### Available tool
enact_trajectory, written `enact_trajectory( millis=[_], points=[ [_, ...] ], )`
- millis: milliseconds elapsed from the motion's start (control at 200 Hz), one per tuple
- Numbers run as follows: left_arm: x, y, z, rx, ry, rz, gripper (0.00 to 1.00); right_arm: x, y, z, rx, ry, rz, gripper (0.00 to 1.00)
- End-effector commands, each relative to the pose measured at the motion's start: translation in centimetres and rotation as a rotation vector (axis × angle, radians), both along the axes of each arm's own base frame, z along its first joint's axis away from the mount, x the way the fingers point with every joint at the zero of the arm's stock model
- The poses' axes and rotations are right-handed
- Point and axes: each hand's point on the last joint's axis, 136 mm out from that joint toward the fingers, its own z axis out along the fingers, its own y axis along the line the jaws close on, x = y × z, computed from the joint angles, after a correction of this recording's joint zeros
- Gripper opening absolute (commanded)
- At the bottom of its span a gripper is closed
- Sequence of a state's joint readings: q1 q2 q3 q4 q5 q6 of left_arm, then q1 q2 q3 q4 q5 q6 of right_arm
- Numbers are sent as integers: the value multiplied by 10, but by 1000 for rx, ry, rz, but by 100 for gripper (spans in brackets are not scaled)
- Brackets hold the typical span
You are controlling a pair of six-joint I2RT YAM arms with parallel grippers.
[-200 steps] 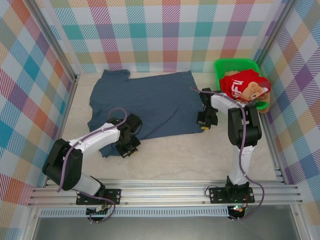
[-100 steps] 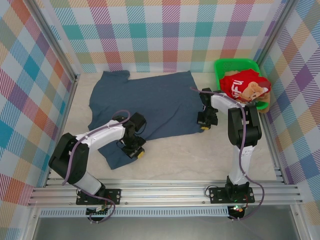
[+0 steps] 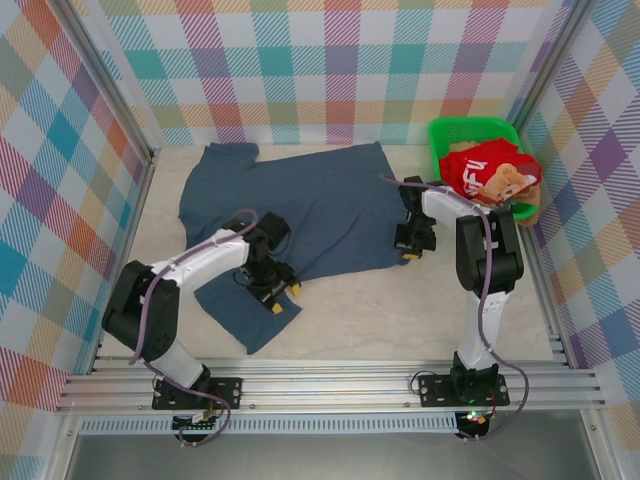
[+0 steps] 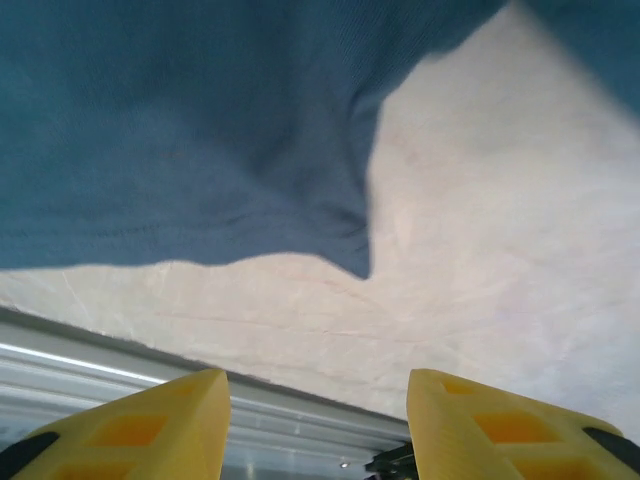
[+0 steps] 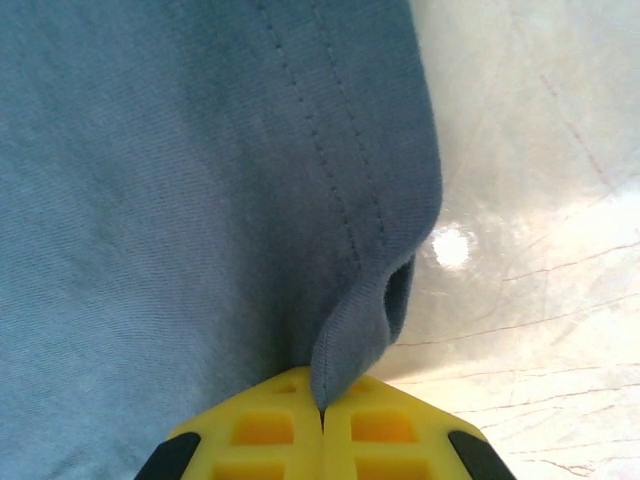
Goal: Fold and stack the t-shirts
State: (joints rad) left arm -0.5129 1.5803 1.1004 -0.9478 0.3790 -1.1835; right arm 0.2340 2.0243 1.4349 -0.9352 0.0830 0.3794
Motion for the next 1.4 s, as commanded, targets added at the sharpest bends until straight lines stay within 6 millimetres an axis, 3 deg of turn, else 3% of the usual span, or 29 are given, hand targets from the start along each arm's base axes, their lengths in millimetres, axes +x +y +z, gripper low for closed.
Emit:
enact_trajectory(
  millis=[0,100,255,450,665,800,960,1075,1200,1395],
  points=[
    [1,51,16,119,-40,41,49,-7,-10,6,-33,8,4,0],
    [10,93,3,220,-51,142,48,-9,-10,6,-34,10,6,0],
    [42,153,-28,355,-115,336,44,-10,-10,7,-33,7,6,0],
    [75,197,-61,494,-46,317,38,-15,-16,11,-56,1,2,0],
    [71,243,-80,608,28,272,35,-20,-23,21,-91,-12,1,0],
    [72,249,-83,614,32,239,34,-31,-29,23,-112,-1,-25,0],
    [82,251,-67,618,-13,226,38,-38,-30,44,-106,-50,-83,28],
    [107,240,-30,590,-112,167,49,-30,-21,74,-75,-154,-106,38],
    [129,219,3,514,-200,168,50,-2,22,88,99,-258,-77,35],
    [164,208,-17,417,-233,246,50,51,107,67,316,-253,1,31]
  ],
)
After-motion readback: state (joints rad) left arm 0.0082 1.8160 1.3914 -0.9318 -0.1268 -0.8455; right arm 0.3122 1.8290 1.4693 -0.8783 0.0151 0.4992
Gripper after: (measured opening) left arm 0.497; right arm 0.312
